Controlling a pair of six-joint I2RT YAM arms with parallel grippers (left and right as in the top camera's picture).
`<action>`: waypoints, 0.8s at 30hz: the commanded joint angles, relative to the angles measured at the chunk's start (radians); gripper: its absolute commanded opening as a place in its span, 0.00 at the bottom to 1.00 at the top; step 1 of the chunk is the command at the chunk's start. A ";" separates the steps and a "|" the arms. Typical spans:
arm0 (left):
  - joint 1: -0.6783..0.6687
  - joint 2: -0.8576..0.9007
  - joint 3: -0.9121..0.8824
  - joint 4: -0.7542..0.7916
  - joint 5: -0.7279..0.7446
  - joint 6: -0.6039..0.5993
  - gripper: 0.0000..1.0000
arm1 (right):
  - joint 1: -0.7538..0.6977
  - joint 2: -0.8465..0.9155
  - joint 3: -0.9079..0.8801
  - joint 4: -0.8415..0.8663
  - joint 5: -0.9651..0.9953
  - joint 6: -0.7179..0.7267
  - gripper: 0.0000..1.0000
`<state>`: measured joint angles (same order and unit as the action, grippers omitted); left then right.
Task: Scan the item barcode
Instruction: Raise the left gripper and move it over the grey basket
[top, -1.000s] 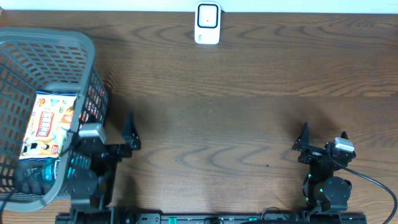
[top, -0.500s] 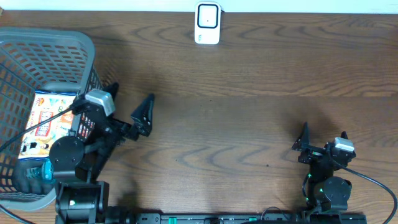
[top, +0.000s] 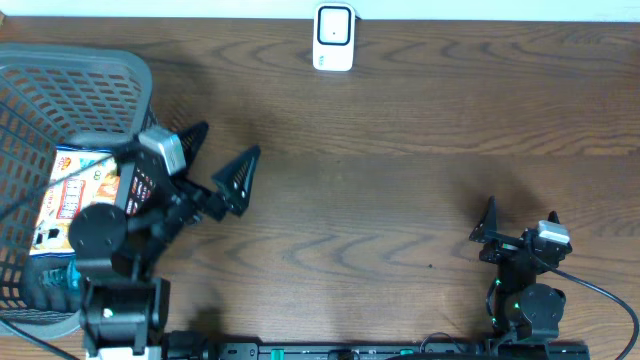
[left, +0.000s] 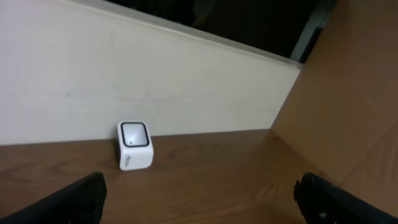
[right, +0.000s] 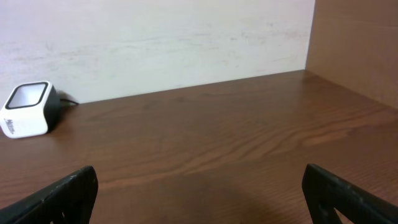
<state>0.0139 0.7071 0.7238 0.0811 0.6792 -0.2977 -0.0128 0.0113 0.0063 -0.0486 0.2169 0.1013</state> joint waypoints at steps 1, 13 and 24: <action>0.002 0.070 0.119 -0.048 0.017 -0.056 0.98 | -0.005 -0.005 -0.001 -0.005 0.001 -0.010 0.99; 0.001 0.214 0.296 -0.211 0.066 -0.057 0.98 | -0.005 -0.005 -0.001 -0.005 0.001 -0.010 0.99; 0.003 0.252 0.303 -0.171 0.057 -0.085 0.98 | -0.005 -0.005 -0.001 -0.004 0.001 -0.010 0.99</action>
<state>0.0139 0.9398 0.9962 -0.0952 0.7311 -0.3630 -0.0128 0.0113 0.0063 -0.0486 0.2169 0.1013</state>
